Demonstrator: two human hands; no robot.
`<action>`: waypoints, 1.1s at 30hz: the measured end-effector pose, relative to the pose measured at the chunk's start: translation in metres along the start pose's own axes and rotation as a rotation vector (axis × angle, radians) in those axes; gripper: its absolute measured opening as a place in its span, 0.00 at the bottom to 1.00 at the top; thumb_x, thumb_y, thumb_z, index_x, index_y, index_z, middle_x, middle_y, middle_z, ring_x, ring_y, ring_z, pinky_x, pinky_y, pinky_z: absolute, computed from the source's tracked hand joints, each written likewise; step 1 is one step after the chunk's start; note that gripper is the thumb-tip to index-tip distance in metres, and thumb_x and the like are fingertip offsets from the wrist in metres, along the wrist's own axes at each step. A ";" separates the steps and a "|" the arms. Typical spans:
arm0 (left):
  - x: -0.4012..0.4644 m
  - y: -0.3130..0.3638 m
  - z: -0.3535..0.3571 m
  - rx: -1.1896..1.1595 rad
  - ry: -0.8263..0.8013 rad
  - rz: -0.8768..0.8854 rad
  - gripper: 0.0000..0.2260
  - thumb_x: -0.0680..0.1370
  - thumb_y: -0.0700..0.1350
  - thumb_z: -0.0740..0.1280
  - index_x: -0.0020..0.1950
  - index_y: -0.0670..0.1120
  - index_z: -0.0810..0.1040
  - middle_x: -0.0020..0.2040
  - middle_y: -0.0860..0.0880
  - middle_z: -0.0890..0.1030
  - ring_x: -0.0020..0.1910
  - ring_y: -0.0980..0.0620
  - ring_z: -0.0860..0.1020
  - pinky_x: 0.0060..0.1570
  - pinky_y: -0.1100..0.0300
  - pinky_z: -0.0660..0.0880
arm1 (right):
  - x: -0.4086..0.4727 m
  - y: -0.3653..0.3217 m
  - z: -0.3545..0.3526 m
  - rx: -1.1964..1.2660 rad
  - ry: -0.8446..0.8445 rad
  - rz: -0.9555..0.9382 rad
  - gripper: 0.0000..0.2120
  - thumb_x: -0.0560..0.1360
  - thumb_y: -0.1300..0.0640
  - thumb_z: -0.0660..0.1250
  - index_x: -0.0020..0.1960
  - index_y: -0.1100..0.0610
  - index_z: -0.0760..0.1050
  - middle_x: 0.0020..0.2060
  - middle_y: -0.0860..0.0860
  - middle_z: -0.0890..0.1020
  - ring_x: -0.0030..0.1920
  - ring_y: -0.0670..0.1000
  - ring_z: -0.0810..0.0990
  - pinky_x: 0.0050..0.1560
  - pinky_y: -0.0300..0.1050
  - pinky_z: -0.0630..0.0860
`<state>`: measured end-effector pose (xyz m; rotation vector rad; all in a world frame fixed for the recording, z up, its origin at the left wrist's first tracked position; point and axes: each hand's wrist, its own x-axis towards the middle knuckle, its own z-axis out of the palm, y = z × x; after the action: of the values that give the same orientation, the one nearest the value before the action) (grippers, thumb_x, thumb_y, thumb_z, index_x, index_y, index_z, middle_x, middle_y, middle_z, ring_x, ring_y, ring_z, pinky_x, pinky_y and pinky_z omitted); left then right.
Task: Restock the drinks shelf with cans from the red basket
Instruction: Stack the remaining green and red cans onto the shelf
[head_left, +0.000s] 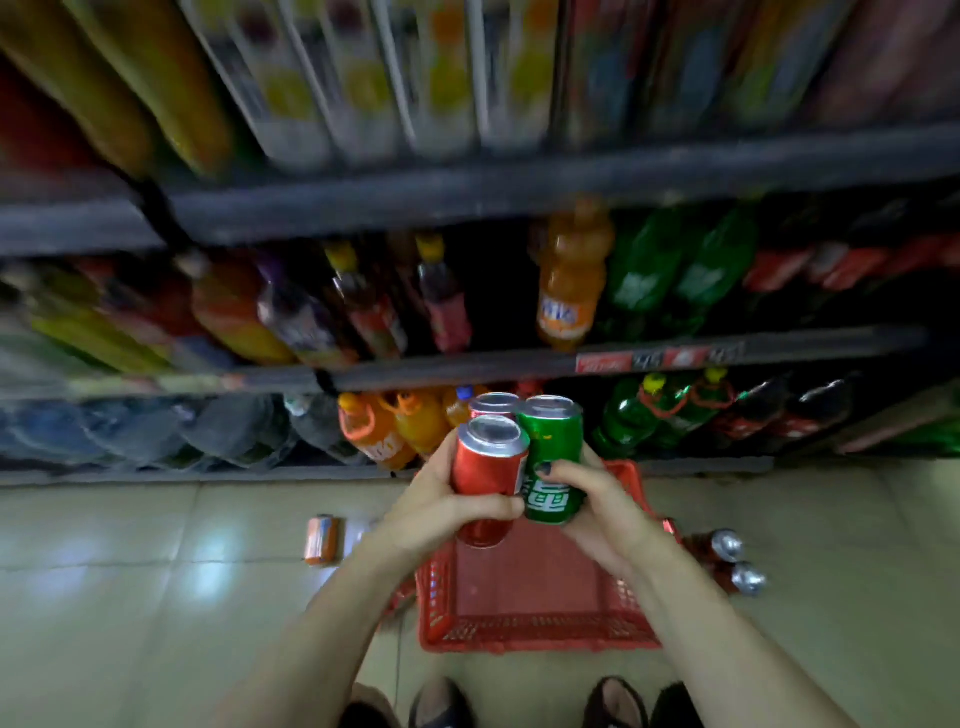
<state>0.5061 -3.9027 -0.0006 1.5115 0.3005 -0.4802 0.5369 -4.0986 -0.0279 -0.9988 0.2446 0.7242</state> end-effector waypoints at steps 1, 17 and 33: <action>-0.021 0.041 0.002 0.020 -0.001 0.039 0.35 0.63 0.38 0.81 0.67 0.52 0.75 0.54 0.53 0.87 0.53 0.56 0.85 0.51 0.60 0.81 | -0.022 -0.032 0.025 -0.011 -0.011 -0.039 0.29 0.68 0.63 0.69 0.69 0.55 0.75 0.61 0.62 0.82 0.58 0.60 0.80 0.59 0.59 0.74; -0.267 0.536 0.036 0.172 0.111 0.684 0.36 0.59 0.47 0.84 0.64 0.60 0.75 0.56 0.58 0.87 0.55 0.55 0.85 0.51 0.56 0.83 | -0.283 -0.423 0.318 -0.246 -0.253 -0.730 0.29 0.71 0.61 0.70 0.71 0.49 0.73 0.63 0.54 0.83 0.62 0.57 0.83 0.55 0.49 0.81; -0.337 0.741 -0.004 0.158 0.129 1.052 0.36 0.65 0.45 0.77 0.72 0.41 0.73 0.60 0.41 0.85 0.58 0.41 0.85 0.55 0.46 0.83 | -0.321 -0.595 0.478 -0.435 -0.387 -0.998 0.33 0.69 0.51 0.77 0.72 0.54 0.71 0.61 0.56 0.83 0.62 0.59 0.83 0.66 0.65 0.75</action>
<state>0.5682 -3.8653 0.8100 1.6271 -0.4484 0.4406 0.6251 -4.0409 0.7935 -1.1957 -0.7445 0.0241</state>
